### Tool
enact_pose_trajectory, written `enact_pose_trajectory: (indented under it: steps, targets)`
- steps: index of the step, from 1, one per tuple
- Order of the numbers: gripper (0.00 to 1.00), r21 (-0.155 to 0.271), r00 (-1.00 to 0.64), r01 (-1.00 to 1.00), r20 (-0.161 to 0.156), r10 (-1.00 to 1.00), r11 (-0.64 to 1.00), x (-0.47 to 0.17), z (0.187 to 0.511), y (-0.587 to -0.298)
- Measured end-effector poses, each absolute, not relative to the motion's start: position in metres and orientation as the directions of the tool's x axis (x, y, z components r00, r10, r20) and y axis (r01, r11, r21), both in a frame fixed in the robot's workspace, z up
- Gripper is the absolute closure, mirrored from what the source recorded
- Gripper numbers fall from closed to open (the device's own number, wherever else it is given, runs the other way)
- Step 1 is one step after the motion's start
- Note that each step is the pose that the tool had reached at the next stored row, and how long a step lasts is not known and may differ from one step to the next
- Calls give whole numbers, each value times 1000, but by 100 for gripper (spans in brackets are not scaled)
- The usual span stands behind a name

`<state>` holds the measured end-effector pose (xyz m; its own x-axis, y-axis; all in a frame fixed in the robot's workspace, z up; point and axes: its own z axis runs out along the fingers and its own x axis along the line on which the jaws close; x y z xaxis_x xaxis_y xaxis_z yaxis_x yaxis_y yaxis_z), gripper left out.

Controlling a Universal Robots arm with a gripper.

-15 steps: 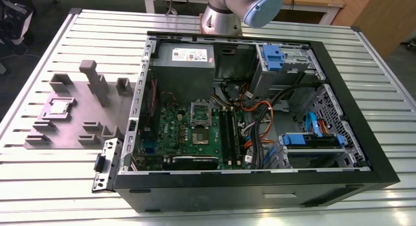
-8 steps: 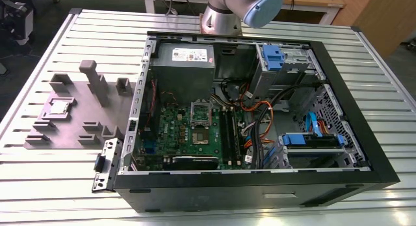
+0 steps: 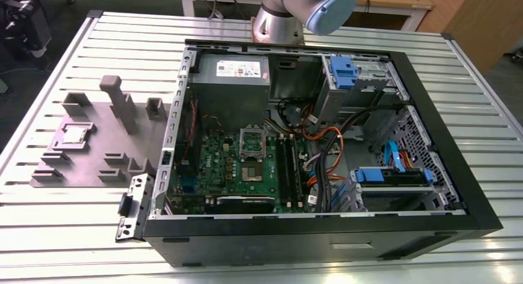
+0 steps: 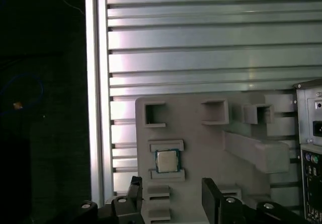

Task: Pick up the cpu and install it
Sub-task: 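Pick up the cpu and move it towards the insertion slot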

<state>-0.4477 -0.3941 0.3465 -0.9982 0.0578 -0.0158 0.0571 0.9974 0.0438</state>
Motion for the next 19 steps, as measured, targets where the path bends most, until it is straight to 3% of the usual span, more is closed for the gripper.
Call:
enact_pose_trajectory:
  steps: [19]
  targets:
    - [41,44,-999,30,-15,31,999,-448,342,-394]
